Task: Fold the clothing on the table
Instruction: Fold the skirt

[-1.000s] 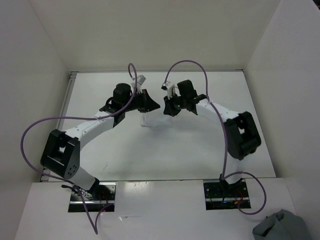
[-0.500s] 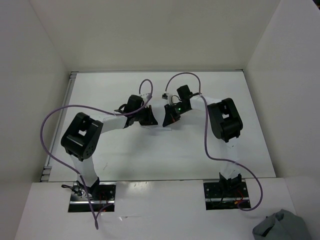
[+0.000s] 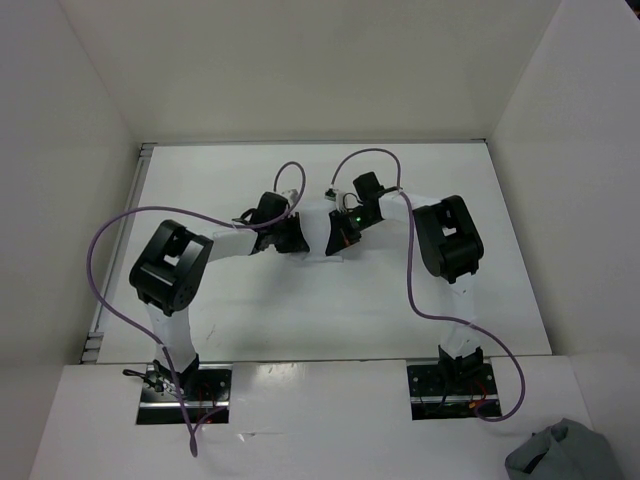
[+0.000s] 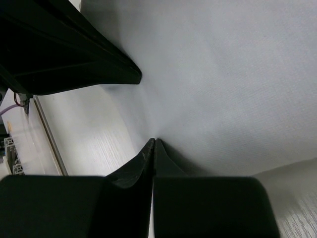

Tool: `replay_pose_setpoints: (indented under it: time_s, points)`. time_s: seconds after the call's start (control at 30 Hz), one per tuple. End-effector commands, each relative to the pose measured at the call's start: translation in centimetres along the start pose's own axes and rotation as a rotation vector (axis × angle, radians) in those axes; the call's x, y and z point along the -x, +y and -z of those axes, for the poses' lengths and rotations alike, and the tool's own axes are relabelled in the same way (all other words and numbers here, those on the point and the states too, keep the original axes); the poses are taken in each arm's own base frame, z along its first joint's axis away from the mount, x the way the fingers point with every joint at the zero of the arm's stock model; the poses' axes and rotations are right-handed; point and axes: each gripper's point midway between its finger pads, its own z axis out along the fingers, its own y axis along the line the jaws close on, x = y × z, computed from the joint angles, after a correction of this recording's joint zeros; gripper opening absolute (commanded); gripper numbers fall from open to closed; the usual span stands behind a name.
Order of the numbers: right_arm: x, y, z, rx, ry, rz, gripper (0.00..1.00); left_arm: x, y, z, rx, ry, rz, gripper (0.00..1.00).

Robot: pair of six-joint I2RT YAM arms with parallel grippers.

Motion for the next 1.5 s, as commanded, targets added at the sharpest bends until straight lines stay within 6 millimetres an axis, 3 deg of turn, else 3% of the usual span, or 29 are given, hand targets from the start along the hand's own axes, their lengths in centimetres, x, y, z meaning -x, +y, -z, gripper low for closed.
replay_pose_setpoints:
  time_s: [0.0,0.07,0.1,0.13,0.2,0.23,0.33,0.37,0.43,0.5,0.53,0.6,0.63,0.83,1.0,1.07,1.17,1.2,1.23,1.27,1.3,1.47]
  points:
    - [1.7,-0.4,1.1,-0.047,-0.039,0.038,0.00,0.6,2.2,0.3,0.091,-0.035,0.014,0.00]
    - [3.0,2.0,2.8,0.030,-0.083,0.078,0.00,3.3,0.5,3.0,0.073,-0.141,0.004,0.00]
    - [3.7,2.5,3.8,0.050,-0.110,0.097,0.00,5.6,-0.7,5.2,0.061,-0.235,-0.010,0.00]
    - [4.7,3.9,5.1,0.085,-0.149,0.131,0.00,6.4,-1.2,6.1,0.059,-0.270,-0.023,0.00]
    - [6.1,4.9,5.9,0.096,-0.176,0.145,0.00,6.8,-1.6,7.0,0.052,-0.283,-0.036,0.01]
    - [8.1,5.1,6.6,0.065,-0.210,0.150,0.00,7.2,-3.0,7.1,0.004,-0.268,-0.044,0.01]
    - [10.7,4.8,7.1,0.072,-0.246,0.142,0.00,5.5,-3.1,5.7,-0.027,-0.165,-0.061,0.01]
    - [10.7,3.5,6.4,0.080,-0.236,0.102,0.00,5.3,-3.5,5.2,-0.049,-0.167,-0.072,0.01]
    - [12.2,3.2,6.1,0.095,-0.243,0.107,0.00,4.8,-3.3,4.3,-0.061,-0.155,-0.073,0.01]
    - [12.5,2.3,4.8,0.152,-0.215,0.064,0.00,3.8,-2.6,2.8,-0.064,-0.120,-0.067,0.01]
    - [12.2,0.7,3.9,0.162,-0.202,0.014,0.00,2.9,-2.1,1.8,-0.060,-0.079,-0.058,0.00]
    - [13.0,0.0,3.5,0.153,-0.213,0.000,0.00,2.4,-1.7,1.0,-0.055,-0.053,-0.062,0.00]
    - [13.1,-1.3,2.9,0.114,-0.216,-0.022,0.00,1.8,-1.1,0.4,-0.043,-0.034,-0.057,0.00]
    - [14.0,-4.3,1.9,0.016,-0.241,-0.045,0.00,0.9,1.5,-0.2,0.072,-0.025,-0.030,0.00]
    - [12.7,-7.8,0.3,-0.044,-0.205,-0.155,0.00,0.1,2.9,-1.0,0.097,0.001,-0.014,0.00]
    - [12.5,-8.3,0.0,-0.052,-0.196,-0.183,0.00,-0.2,3.5,-0.9,0.127,0.010,-0.009,0.00]
    - [12.5,-8.4,0.4,-0.036,-0.201,-0.178,0.00,0.9,3.4,0.4,0.156,-0.040,-0.006,0.00]
    - [13.3,-7.2,1.9,-0.017,-0.222,-0.161,0.00,2.2,1.9,2.1,0.137,-0.093,-0.023,0.00]
    - [13.5,-6.6,2.3,-0.005,-0.231,-0.147,0.00,2.1,2.1,3.1,0.153,-0.114,-0.024,0.00]
    - [13.9,-5.8,2.8,0.003,-0.244,-0.129,0.00,2.6,1.1,4.0,0.145,-0.151,-0.042,0.00]
    - [15.0,-4.3,4.7,0.011,-0.278,-0.093,0.00,4.2,-0.3,6.1,0.133,-0.227,-0.058,0.00]
    - [15.2,-1.6,6.8,0.014,-0.304,-0.022,0.00,5.0,-3.9,10.9,0.050,-0.325,-0.116,0.00]
